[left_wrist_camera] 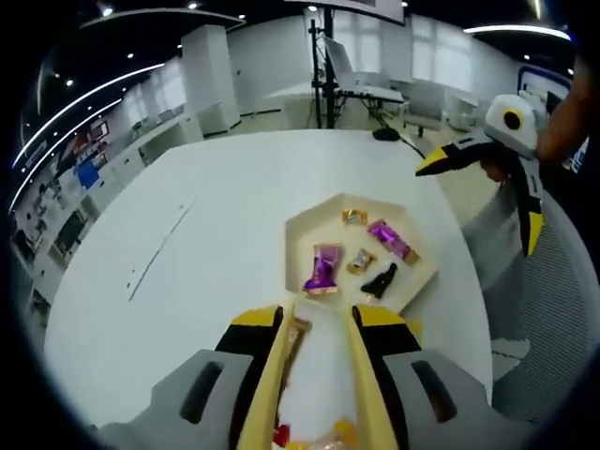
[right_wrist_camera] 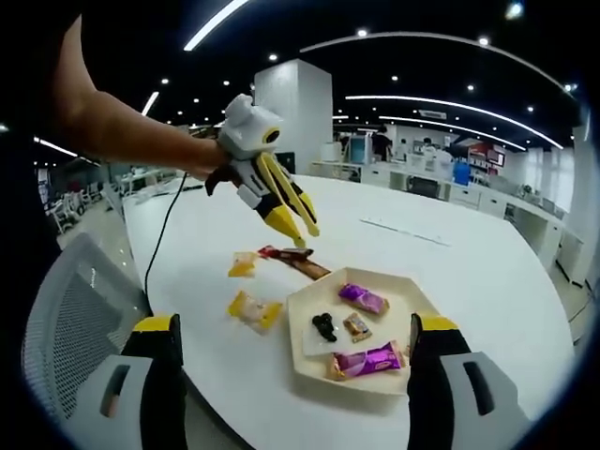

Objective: Place the target food into the container with the food tongs after gripping and lifting it, then release it inside without dropping or visibly crushing the food.

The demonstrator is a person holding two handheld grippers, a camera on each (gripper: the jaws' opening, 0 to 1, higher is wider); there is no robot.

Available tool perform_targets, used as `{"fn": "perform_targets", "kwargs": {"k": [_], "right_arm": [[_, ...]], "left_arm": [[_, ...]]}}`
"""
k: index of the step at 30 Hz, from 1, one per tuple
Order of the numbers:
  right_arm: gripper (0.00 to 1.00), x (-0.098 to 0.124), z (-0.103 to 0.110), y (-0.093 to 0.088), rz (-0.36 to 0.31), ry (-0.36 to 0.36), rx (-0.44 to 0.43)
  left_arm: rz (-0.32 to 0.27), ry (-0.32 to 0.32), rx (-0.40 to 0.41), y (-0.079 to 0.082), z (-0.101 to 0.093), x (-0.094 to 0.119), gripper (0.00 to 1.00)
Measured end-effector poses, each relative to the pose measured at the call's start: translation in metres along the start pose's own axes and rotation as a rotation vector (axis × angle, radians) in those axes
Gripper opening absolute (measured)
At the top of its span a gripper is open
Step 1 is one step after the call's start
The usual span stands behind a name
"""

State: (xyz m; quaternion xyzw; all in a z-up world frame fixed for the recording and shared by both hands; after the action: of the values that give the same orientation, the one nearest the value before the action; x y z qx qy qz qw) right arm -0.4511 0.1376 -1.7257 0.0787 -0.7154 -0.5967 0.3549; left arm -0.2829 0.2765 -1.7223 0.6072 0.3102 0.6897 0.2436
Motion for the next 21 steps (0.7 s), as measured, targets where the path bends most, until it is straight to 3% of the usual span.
{"fn": "perform_targets", "kwargs": {"k": [21], "right_arm": [[0.99, -0.001, 0.0, -0.001, 0.006, 0.003, -0.002]], "left_arm": [[0.033, 0.097, 0.066, -0.059, 0.022, 0.04, 0.26]]}}
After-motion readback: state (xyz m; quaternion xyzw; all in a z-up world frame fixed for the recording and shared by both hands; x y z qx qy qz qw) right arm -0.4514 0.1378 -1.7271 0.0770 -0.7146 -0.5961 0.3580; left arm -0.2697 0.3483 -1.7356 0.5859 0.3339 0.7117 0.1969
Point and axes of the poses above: the point that each gripper's makers call its tool centre point, and the gripper's own axes: x roughly backward along the fingers, z roughly to its left, y roughly out of its top, the point moved 4 cm from there along x, roughly backward along the fingers, and after that the axes turned 2 degrees about z, right-handed, at the moved point
